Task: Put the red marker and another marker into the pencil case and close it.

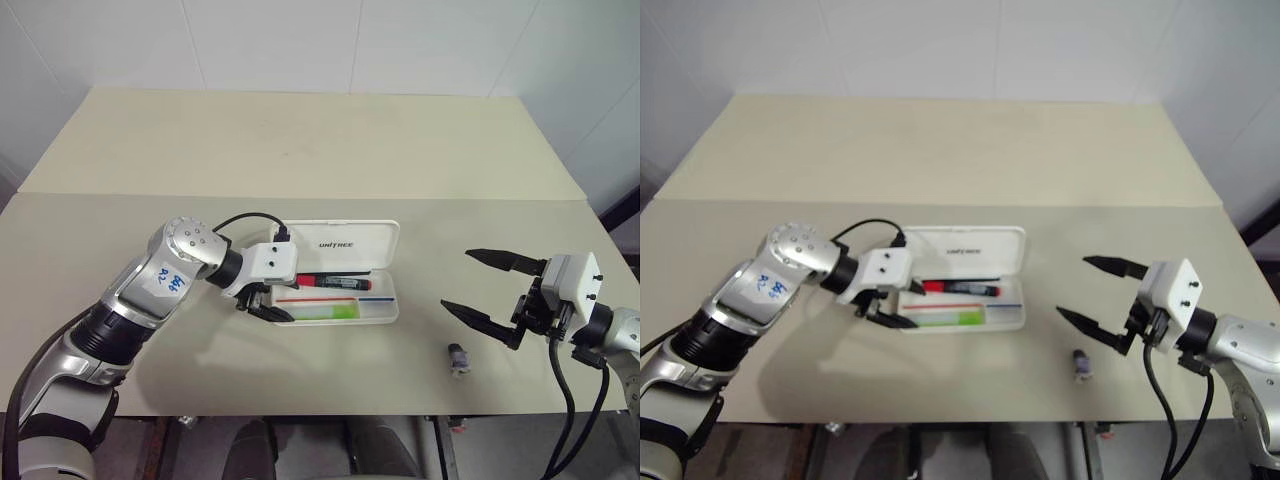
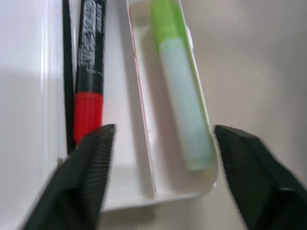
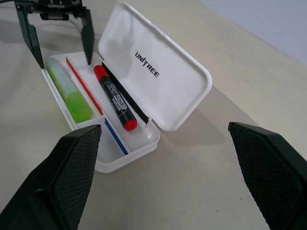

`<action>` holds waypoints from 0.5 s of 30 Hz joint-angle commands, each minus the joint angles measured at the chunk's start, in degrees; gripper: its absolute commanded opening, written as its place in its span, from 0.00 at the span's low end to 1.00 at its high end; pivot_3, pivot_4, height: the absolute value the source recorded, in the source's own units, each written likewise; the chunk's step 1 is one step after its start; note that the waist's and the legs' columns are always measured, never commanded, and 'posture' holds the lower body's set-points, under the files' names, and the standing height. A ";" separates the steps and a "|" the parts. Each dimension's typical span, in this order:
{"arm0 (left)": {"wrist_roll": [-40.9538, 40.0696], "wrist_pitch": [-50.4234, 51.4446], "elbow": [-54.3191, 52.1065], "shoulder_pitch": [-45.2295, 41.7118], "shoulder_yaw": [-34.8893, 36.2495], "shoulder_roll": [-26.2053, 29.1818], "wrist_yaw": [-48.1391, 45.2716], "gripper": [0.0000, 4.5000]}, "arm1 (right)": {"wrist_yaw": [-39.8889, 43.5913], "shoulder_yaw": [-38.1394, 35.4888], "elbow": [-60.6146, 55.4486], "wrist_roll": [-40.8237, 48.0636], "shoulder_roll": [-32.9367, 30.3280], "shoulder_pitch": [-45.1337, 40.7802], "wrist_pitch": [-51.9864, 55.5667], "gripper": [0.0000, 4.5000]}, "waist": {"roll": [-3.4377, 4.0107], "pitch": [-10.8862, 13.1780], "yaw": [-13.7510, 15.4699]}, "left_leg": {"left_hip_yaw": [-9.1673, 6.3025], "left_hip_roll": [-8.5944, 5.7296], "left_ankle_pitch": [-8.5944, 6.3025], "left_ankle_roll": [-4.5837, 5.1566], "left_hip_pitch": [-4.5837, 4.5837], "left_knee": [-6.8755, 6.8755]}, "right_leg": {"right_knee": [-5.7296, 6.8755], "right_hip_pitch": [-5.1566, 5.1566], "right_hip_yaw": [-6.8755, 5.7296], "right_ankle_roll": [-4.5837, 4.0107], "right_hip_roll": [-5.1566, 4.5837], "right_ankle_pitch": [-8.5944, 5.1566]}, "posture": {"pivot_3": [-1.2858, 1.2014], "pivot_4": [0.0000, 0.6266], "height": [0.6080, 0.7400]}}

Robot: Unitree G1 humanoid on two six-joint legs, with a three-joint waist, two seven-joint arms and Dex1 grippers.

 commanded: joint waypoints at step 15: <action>-9.58 -8.67 -1.05 1.41 13.70 0.23 -1.88 0.99 | 2.36 -1.80 1.07 2.31 -3.35 -1.05 4.97 1.00 | 0.00 0.00 -0.08 | 0.00 0.00 0.00 0.00 0.01 -0.03 | -0.01 0.00 0.00 0.00 -0.01 0.00 | 0.52 0.24 1.00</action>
